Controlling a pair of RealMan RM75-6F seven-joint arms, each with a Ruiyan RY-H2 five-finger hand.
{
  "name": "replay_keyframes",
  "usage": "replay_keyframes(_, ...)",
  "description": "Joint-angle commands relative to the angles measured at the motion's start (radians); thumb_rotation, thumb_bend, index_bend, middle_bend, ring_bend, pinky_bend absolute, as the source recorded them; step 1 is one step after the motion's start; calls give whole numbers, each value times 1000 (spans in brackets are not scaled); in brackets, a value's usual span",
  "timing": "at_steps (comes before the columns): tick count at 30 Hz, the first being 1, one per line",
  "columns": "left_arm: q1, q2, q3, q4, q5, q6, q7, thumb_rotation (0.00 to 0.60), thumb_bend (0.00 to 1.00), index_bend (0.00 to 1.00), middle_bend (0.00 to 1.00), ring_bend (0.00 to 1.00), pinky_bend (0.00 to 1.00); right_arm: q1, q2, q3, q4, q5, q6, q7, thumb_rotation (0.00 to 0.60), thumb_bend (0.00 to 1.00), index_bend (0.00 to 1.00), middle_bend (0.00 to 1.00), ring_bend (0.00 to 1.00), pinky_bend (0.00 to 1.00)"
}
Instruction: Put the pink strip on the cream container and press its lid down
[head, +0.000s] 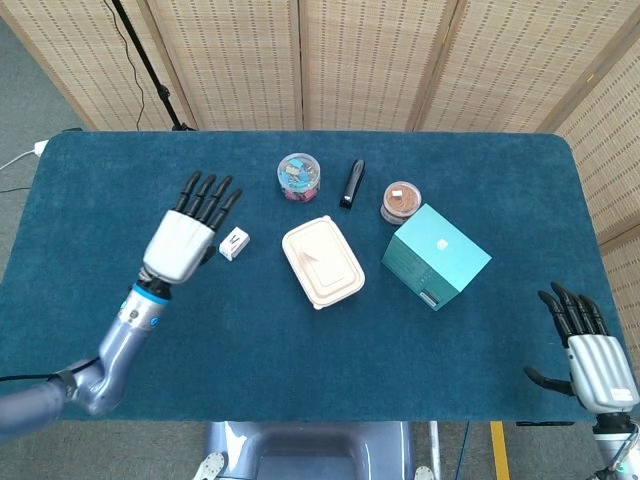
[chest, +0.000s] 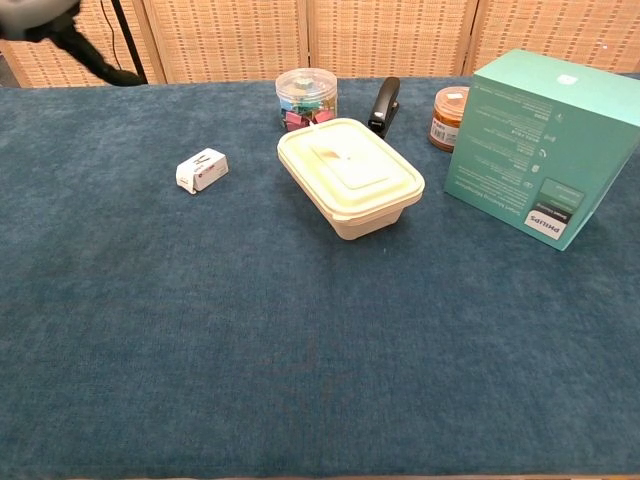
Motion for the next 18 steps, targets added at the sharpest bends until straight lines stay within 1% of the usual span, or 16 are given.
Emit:
replay_keyframes(1,85,112,27,-111,-52,14,-96,600,0,0,0,0,0,23,-19,20,-19,4,-13,-85,600,0,0,0,0,0)
replay_keyframes(6,173,230,72,-199,-77,16,-192,600,0,0,0,0,0,55,-26,47,-25,-7,-24,-177,600,0,0,0,0,0)
replay_keyframes(11,249,312,118,-268,-81,37,-232,600,0,0,0,0,0,82,-34,69,-47,-4,-37,-289,600,0,0,0,0,0)
replay_keyframes(13,302,353,144,-317,-77,69,-278,600,0,0,0,0,0,108,-31,80,-76,-10,-62,-326,600,0,0,0,0,0)
replay_keyframes(14,348,378,156,-353,-77,117,-312,600,0,0,0,0,0,134,-26,90,-102,-12,-93,-349,600,1,0,0,0,0)
replay_keyframes(18,432,408,161,-426,-109,191,-353,600,0,0,0,0,0,207,-20,121,-156,22,-189,-409,600,31,0,0,0,0)
